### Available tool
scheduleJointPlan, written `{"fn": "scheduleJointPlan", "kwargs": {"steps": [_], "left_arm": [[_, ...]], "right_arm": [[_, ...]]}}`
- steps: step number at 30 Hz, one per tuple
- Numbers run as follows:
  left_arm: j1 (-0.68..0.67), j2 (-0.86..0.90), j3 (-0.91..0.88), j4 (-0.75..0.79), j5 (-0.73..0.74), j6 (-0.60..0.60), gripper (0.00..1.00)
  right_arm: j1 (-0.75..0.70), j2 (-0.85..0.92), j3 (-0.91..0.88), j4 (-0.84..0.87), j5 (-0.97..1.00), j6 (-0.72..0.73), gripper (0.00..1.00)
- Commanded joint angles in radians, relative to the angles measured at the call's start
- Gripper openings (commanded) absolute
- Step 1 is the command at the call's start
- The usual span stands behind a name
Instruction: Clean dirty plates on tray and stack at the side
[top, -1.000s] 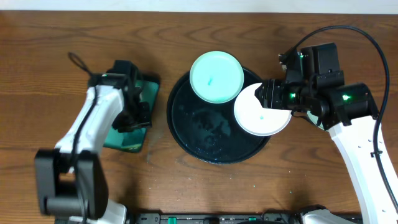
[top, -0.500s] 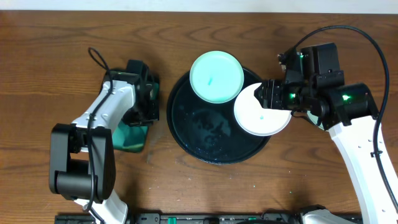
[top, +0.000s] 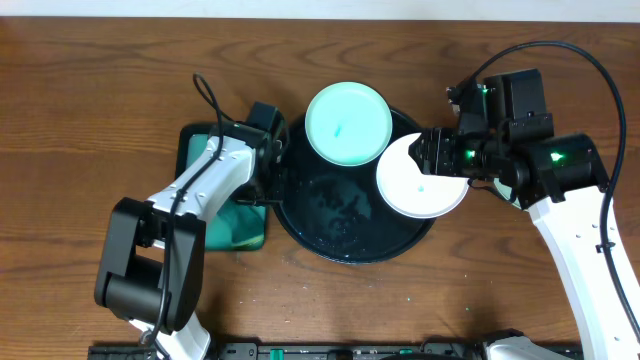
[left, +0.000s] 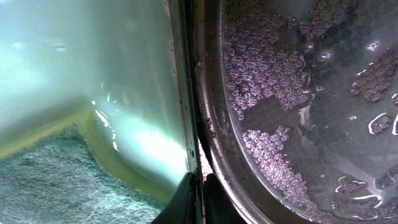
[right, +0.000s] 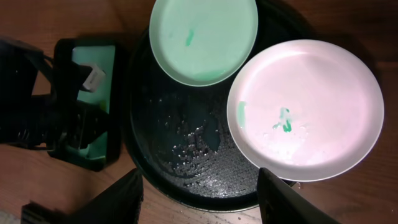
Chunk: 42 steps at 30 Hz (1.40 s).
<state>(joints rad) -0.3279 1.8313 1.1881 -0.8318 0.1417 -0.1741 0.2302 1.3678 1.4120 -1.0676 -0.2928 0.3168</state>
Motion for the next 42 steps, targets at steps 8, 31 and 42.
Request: {"fn": "scheduleJointPlan", "kwargs": {"steps": [8,31,42], "left_arm": [[-0.022,-0.043,0.082,-0.101,0.031,-0.051,0.52],[0.076,-0.604,0.142,-0.342,-0.057,-0.063,0.80],[0.076,-0.601,0.142,-0.354,-0.119,-0.100,0.80]], "right_arm": [[-0.004,0.053,-0.002,-0.084,0.303,0.068,0.59],[-0.274,0.626,-0.008,0.038,0.161,-0.230,0.01],[-0.194,0.392,-0.009,-0.142,0.085,-0.247,0.01]]}}
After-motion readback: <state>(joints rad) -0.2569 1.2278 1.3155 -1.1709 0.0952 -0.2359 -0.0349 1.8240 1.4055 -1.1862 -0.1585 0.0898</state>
